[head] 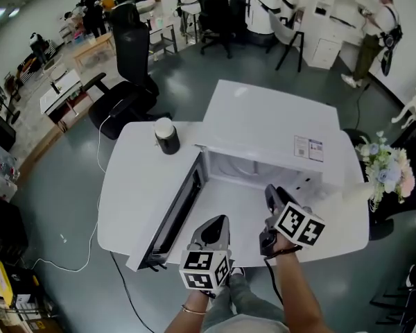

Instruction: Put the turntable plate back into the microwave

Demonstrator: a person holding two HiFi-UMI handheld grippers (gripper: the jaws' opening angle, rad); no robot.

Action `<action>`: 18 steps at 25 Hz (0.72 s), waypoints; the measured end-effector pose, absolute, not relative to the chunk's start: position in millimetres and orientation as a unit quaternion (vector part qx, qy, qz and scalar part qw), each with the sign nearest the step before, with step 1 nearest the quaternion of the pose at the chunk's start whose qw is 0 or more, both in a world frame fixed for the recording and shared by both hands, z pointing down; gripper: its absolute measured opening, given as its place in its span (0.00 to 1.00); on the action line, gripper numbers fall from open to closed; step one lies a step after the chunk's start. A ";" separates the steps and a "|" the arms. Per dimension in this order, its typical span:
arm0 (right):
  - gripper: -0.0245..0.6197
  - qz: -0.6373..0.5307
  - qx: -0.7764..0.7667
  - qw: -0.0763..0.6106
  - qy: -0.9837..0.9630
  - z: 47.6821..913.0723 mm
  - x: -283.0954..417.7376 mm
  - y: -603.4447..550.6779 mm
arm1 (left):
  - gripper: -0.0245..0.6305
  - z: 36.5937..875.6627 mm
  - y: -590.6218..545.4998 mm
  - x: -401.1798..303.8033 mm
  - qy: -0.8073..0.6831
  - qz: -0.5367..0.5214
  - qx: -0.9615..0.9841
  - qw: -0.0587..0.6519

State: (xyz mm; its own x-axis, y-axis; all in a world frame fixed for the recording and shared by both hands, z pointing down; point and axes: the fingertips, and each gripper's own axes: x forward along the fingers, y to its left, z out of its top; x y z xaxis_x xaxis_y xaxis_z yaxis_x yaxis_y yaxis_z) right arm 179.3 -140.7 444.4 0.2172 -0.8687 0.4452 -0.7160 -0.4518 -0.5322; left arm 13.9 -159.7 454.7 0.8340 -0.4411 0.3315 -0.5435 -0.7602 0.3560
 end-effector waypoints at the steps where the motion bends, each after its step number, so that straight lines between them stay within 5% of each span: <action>1: 0.27 -0.354 -0.772 0.099 0.519 440.6 176.1 -137.3 | 0.04 449.7 -160.2 15.2 -0.264 0.113 0.932 0.221; 5: 0.13 -0.334 -0.777 0.075 0.528 425.3 168.6 -122.9 | 0.04 431.5 -163.8 21.1 -0.264 0.112 0.934 0.212; 10: 0.06 -0.304 -0.780 0.064 0.543 401.9 162.5 -105.3 | 0.04 411.4 -168.1 28.2 -0.260 0.113 0.938 0.199; 18: 0.05 -0.237 -0.807 0.040 0.540 374.8 162.7 -70.7 | 0.04 389.6 -183.5 36.8 -0.262 0.102 0.942 0.186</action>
